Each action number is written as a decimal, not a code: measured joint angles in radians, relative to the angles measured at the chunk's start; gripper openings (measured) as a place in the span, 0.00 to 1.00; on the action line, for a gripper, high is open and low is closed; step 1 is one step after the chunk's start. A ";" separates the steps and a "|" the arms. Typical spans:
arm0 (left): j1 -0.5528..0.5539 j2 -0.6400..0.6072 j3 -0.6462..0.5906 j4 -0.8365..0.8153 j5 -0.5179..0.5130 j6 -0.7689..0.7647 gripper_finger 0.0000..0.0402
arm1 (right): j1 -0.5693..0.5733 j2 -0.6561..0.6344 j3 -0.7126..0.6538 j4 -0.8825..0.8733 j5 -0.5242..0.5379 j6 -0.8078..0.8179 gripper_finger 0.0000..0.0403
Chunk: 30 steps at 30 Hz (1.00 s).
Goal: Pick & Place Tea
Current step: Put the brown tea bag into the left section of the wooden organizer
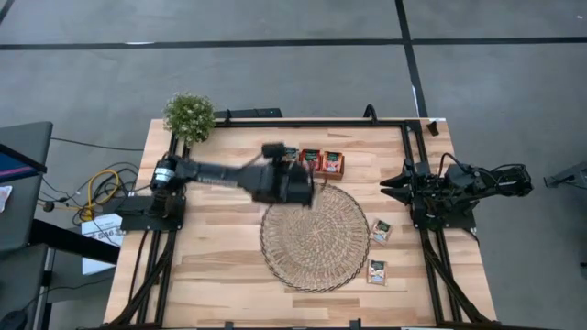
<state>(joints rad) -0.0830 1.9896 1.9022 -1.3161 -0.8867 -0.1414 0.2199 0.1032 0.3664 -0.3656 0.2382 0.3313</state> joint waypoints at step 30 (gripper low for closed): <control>0.173 -0.001 -0.464 0.817 -0.129 0.655 0.00 | 0.000 0.000 0.000 0.000 0.000 0.001 0.26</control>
<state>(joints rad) 0.0899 1.9888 1.4383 -0.4993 -1.0159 0.5136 0.2199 0.1032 0.3664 -0.3660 0.2379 0.3320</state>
